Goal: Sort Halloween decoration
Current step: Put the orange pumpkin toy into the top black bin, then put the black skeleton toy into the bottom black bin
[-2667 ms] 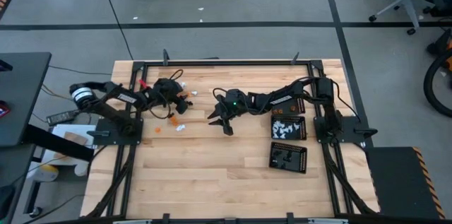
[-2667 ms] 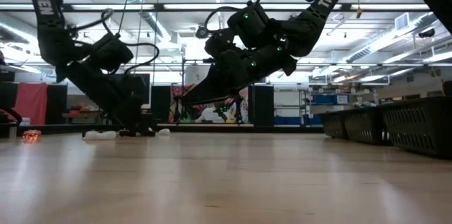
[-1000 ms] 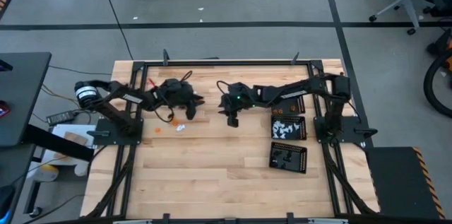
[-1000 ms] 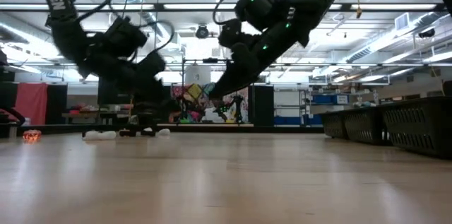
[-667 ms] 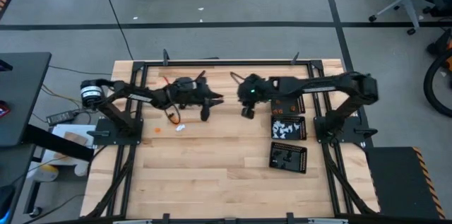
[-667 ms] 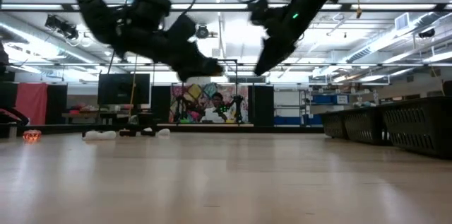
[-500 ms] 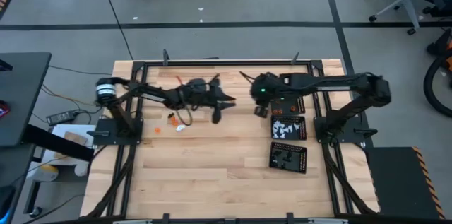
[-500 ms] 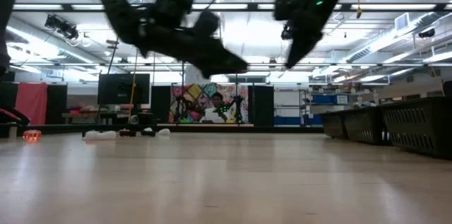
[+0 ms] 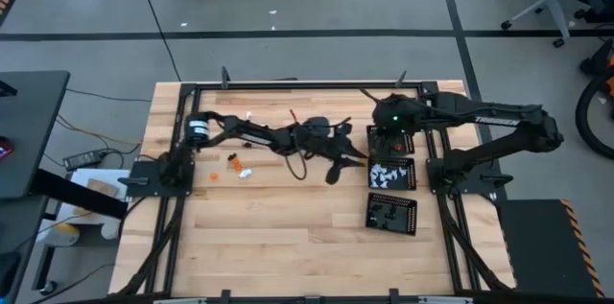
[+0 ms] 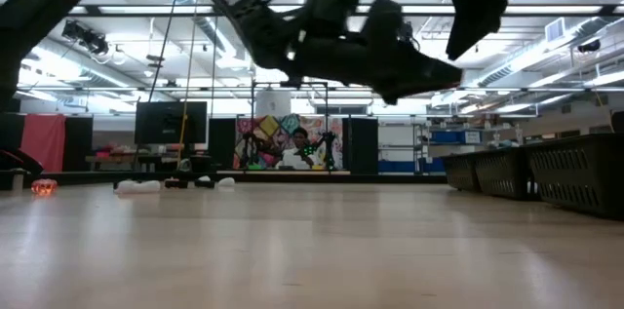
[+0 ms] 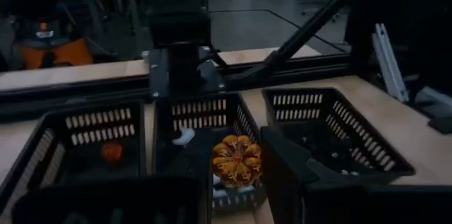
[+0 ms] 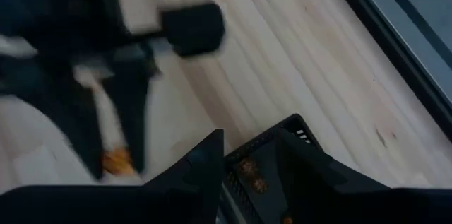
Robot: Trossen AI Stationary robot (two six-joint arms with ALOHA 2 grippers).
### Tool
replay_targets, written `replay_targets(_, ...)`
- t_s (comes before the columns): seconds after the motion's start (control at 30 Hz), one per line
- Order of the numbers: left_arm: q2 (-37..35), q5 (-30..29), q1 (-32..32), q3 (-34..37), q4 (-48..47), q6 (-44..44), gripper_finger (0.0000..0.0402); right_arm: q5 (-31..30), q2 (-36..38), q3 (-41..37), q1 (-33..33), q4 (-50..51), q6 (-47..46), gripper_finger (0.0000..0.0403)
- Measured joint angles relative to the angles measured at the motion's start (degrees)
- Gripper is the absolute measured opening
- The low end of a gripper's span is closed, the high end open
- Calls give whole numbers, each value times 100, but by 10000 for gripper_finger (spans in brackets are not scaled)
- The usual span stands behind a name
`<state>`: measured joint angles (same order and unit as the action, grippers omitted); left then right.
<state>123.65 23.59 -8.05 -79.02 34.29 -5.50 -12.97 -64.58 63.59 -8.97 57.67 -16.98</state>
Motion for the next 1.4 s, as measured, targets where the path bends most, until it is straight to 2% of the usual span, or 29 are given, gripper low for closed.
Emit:
replay_targets(0.23,1014,-16,-199,-1344,-234,10,76,-96,130,0,158,-8,-279,132)
replay_targets(0.5,2021,-18,-386,-2842,-1060,38,76,-215,103,0,309,-56,-272,132)
replay_targets(0.6,2280,-218,-402,-3236,-1382,168,79,-346,103,0,368,-57,-265,132)
replay_targets(0.7,2346,-457,-400,-3316,-1507,144,103,-393,101,0,424,-57,-261,132)
replay_targets(0.87,2327,-452,-400,-3316,-1530,136,169,-405,101,0,484,-57,-249,132)
replay_targets(0.97,2242,-432,-435,-3312,-1641,2,190,-578,101,0,494,-59,-241,132)
replay_targets(1.03,2082,-334,-475,-3221,-1749,-184,193,-773,101,0,505,-59,-237,132)
replay_targets(1.13,1621,-337,-517,-2537,-1258,-380,185,-1253,101,0,595,-73,-236,132)
replay_targets(1.33,346,-851,-656,-120,377,-438,154,-2245,101,0,853,-504,136,132)
replay_targets(1.4,-183,-1044,-679,613,671,-526,147,-2319,101,-2,887,-913,391,132)
